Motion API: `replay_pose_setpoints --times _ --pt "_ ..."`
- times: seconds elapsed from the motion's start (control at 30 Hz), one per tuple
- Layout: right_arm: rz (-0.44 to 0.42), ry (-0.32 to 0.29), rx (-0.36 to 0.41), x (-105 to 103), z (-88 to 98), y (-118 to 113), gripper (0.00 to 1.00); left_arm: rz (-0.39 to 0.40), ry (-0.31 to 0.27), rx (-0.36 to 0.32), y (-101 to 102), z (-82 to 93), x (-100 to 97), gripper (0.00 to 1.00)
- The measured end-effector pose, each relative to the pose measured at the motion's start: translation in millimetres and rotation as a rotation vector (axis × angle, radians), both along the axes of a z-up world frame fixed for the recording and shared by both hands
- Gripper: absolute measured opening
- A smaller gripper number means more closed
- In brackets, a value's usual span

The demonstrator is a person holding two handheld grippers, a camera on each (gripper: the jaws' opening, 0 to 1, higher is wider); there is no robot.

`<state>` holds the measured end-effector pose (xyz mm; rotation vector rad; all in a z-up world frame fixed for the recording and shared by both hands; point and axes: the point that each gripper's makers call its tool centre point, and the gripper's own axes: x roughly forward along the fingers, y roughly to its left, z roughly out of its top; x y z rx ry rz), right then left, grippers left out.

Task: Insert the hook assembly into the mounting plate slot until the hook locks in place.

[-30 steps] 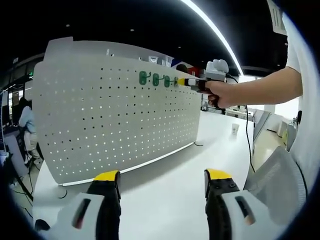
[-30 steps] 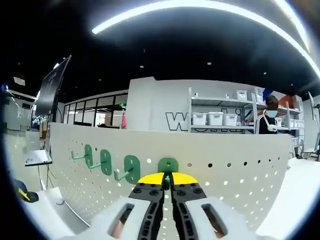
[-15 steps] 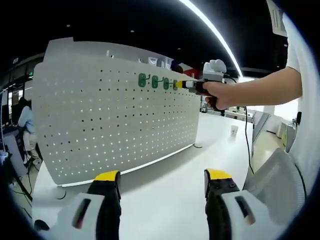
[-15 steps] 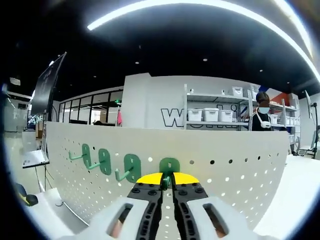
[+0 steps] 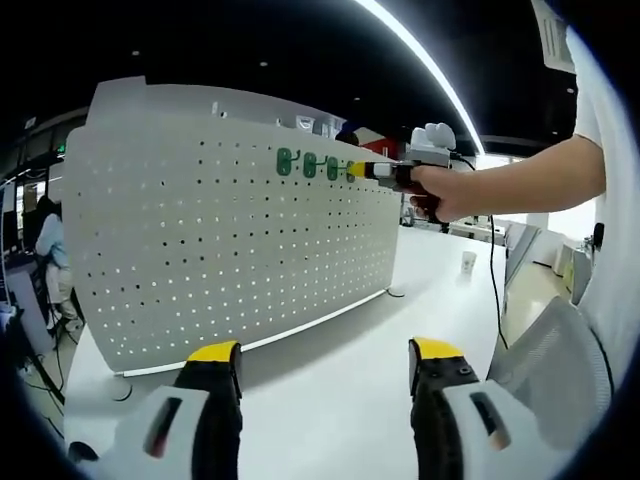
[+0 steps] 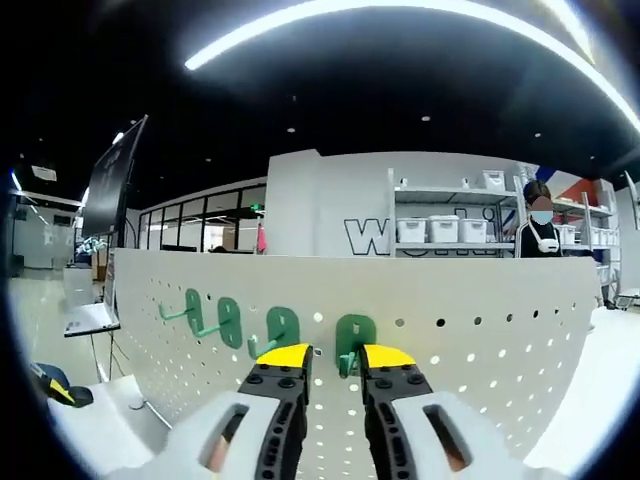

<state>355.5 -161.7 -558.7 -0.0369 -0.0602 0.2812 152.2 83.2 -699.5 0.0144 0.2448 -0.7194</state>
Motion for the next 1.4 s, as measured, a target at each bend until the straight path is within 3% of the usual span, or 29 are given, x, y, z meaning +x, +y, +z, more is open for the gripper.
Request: replay_pose_setpoints --times 0.4,0.9,1.4 --pt "0.069 0.02 0.014 -7.4 -9.4 4.8 0.41 0.011 -0.009 -0.013 2.8 5.5 4.0 0.7" --pt "0.109 0.013 0.034 -15.1 -9.4 4.3 0.43 0.014 -0.024 -0.013 2.2 12.3 9.2 0.7" --pt "0.189 -0.005 0.037 -51.4 -14.4 0.0 0.49 0.041 -0.05 -0.013 6.4 20.7 16.4 0.7"
